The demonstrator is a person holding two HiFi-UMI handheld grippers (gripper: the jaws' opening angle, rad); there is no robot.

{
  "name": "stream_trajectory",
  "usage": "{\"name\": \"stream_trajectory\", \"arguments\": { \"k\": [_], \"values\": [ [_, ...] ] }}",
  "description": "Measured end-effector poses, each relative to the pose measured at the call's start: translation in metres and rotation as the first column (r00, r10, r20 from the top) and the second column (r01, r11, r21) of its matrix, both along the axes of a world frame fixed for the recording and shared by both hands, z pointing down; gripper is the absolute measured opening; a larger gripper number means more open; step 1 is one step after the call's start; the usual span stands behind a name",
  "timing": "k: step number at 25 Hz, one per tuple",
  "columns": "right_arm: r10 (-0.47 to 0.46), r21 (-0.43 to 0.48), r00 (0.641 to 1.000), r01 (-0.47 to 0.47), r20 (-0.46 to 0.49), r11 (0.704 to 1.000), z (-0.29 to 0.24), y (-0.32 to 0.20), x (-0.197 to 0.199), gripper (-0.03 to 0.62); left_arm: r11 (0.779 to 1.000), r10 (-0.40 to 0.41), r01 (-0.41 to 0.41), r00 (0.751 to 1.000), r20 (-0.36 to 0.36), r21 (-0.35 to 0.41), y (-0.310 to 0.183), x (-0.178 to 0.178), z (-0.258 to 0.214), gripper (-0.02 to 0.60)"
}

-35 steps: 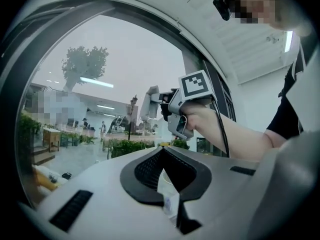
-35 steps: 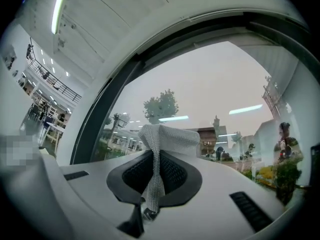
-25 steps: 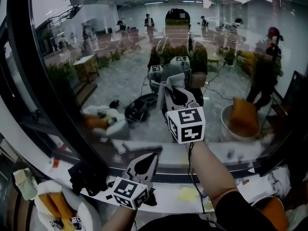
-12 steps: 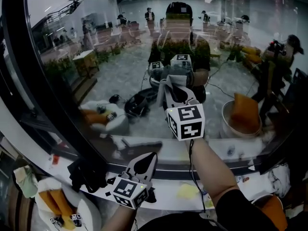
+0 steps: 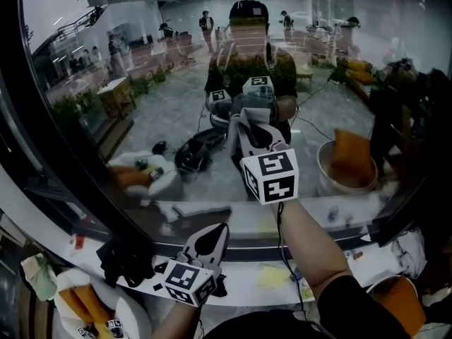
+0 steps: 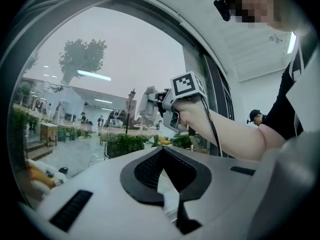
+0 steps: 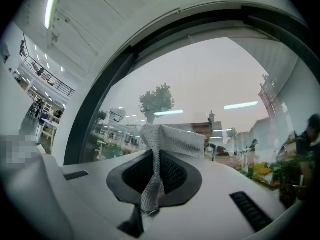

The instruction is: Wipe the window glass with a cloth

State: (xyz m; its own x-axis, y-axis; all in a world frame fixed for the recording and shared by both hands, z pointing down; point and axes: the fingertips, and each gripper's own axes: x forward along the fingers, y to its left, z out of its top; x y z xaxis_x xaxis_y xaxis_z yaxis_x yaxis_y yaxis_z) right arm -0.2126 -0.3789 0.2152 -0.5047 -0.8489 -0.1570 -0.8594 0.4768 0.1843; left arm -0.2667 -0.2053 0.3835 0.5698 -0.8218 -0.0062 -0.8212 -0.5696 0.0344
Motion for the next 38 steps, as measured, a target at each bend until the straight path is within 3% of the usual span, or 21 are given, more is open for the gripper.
{"name": "stream_trajectory", "arguments": {
  "k": [10, 24, 38],
  "values": [
    [0.084, 0.009, 0.996, -0.084, -0.020, 0.996, 0.001, 0.003, 0.091, 0.043, 0.997, 0.082, -0.082, 0.996, -0.041, -0.005, -0.008, 0.076, -0.007, 0.006],
    [0.220, 0.012, 0.975, -0.220, -0.017, 0.976, -0.009, 0.006, 0.258, 0.043, 0.977, 0.214, -0.214, 0.977, -0.022, 0.000, -0.012, 0.214, -0.018, 0.006],
    [0.378, 0.016, 0.926, -0.378, 0.021, 0.926, 0.000, 0.016, 0.443, 0.044, 0.929, 0.369, -0.369, 0.928, 0.047, -0.020, -0.018, 0.354, 0.000, 0.006]
  ]
}}
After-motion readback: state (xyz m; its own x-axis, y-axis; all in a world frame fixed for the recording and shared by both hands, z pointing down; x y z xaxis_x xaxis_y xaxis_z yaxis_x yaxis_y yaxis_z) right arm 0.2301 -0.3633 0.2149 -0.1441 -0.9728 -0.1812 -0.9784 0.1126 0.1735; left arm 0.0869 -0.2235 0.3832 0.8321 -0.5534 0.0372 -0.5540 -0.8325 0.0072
